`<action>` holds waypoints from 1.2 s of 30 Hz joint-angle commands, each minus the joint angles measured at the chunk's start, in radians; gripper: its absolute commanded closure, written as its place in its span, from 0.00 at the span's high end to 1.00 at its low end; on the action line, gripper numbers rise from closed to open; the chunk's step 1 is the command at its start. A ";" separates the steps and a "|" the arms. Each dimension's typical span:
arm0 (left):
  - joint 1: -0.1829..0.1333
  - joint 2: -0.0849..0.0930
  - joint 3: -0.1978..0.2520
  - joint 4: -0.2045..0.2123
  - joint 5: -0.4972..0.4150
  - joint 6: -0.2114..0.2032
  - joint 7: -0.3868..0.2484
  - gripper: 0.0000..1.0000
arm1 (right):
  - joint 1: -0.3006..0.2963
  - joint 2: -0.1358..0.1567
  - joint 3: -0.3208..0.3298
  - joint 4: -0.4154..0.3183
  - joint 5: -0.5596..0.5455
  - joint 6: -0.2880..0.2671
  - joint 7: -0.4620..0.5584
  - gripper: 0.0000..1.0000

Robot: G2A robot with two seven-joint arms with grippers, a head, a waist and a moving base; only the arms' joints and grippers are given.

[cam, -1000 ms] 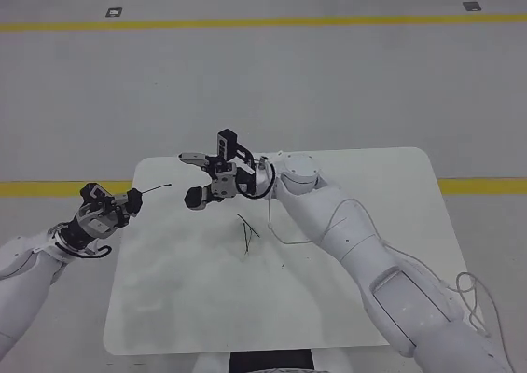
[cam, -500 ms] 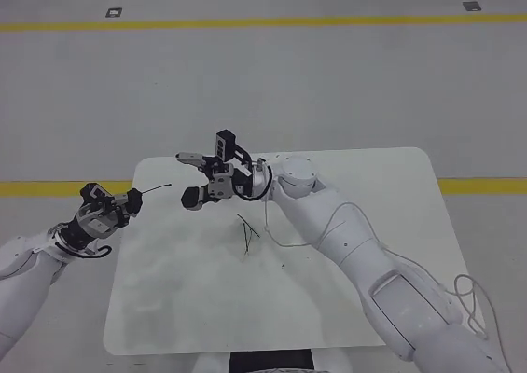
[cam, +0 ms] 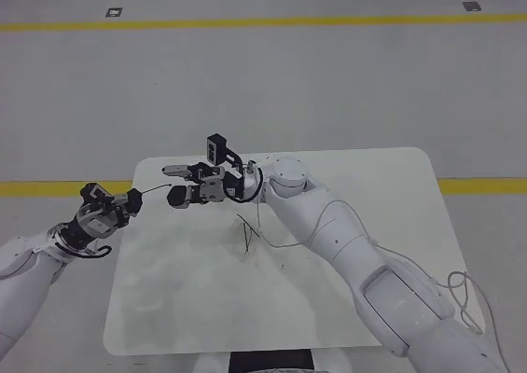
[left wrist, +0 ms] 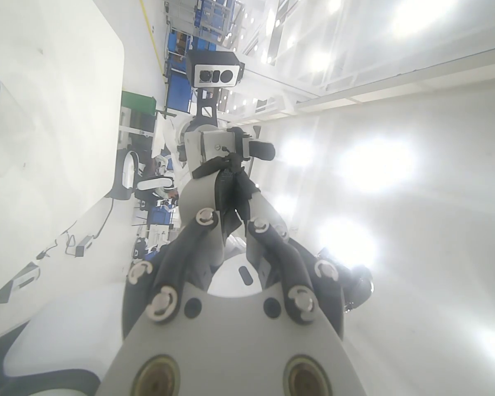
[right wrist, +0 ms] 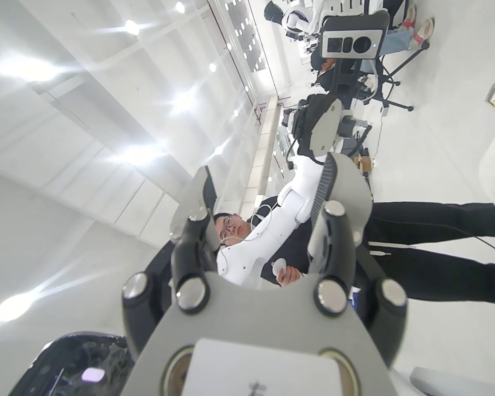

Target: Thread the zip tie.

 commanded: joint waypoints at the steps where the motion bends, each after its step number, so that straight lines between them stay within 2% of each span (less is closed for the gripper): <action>1: 0.000 0.000 0.000 0.000 0.000 0.000 0.000 0.00 | 0.005 -0.005 -0.003 0.015 0.000 -0.004 0.001 0.38; 6: 0.000 0.000 0.000 0.000 0.000 0.000 0.000 0.00 | 0.014 -0.015 -0.005 0.051 -0.001 -0.013 0.004 0.36; 10: 0.000 0.000 0.000 0.000 0.000 0.000 0.000 0.00 | 0.018 -0.020 -0.004 0.069 -0.006 -0.019 -0.001 0.30; 20: 0.000 0.000 0.000 0.000 0.000 0.000 0.000 0.00 | 0.022 -0.027 0.005 0.085 -0.020 -0.029 -0.010 0.20; 22: 0.000 0.000 0.000 0.000 0.000 0.000 0.000 0.00 | 0.022 -0.028 0.008 0.087 -0.023 -0.030 -0.008 0.11; 23: 0.000 0.000 0.000 0.000 0.000 0.000 0.000 0.00 | 0.021 -0.028 0.009 0.087 -0.024 -0.030 -0.005 0.10; 27: 0.000 0.000 0.000 0.000 0.000 0.000 0.000 0.00 | 0.021 -0.028 0.015 0.090 -0.028 -0.033 0.001 0.13; 28: 0.000 0.000 0.000 0.000 0.000 0.000 0.000 0.00 | 0.021 -0.028 0.017 0.089 -0.029 -0.034 0.003 0.19; 32: 0.000 0.000 0.000 0.000 0.000 0.000 0.000 0.00 | 0.018 -0.029 0.023 0.086 -0.031 -0.038 0.013 0.24; 36: 0.000 0.000 0.000 0.000 0.000 0.000 0.000 0.00 | 0.014 -0.030 0.025 0.080 -0.037 -0.035 0.021 0.22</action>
